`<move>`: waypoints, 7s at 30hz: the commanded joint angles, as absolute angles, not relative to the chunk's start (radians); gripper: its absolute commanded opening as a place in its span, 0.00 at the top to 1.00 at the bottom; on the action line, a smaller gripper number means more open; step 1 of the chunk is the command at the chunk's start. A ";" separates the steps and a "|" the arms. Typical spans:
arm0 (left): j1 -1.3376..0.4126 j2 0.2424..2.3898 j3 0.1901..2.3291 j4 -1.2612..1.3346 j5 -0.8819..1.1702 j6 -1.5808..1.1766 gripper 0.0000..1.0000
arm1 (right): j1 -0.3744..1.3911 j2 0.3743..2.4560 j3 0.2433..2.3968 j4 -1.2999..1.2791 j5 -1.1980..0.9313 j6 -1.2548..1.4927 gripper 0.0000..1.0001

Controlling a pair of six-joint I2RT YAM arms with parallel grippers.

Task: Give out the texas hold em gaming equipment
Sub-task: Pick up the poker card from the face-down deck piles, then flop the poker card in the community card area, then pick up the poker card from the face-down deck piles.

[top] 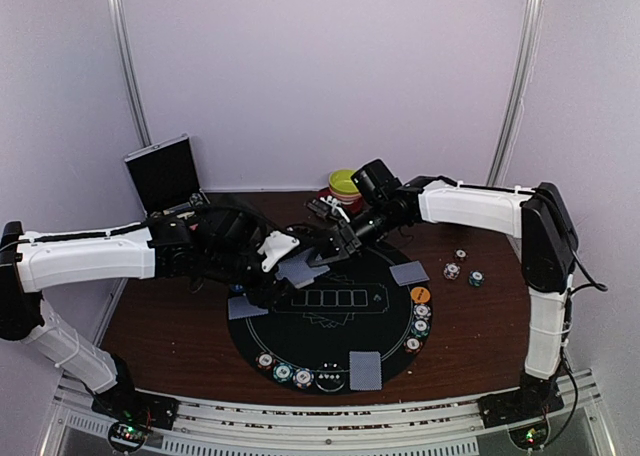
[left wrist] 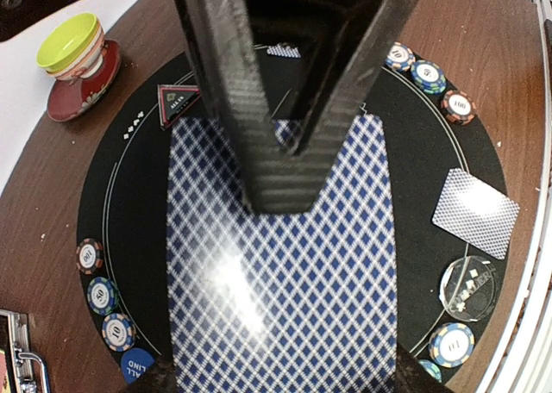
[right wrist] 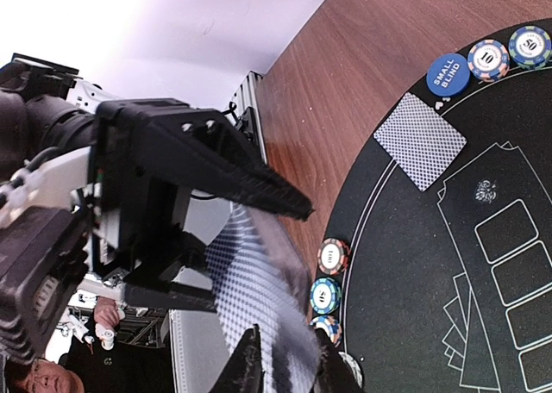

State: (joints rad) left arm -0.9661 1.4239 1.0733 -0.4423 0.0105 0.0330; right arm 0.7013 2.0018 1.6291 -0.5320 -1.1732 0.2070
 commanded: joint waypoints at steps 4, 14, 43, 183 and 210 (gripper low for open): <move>-0.971 1.408 1.087 -0.388 0.012 0.043 0.37 | 0.692 1.918 1.592 -0.551 -1.172 0.178 0.81; -0.971 1.407 1.087 -0.387 0.008 0.041 0.37 | 0.693 1.923 1.567 -0.491 -1.235 0.230 0.86; -0.947 1.297 0.984 -0.568 -0.248 -0.141 0.37 | 0.648 1.939 1.866 -0.793 -0.310 -0.029 1.00; -0.975 1.330 1.062 -0.418 0.051 0.003 0.38 | 0.771 1.982 1.685 -0.468 -1.124 0.242 0.14; -1.003 1.306 1.044 -0.399 0.041 0.014 0.38 | 0.832 2.097 1.639 -0.283 -1.180 0.464 0.39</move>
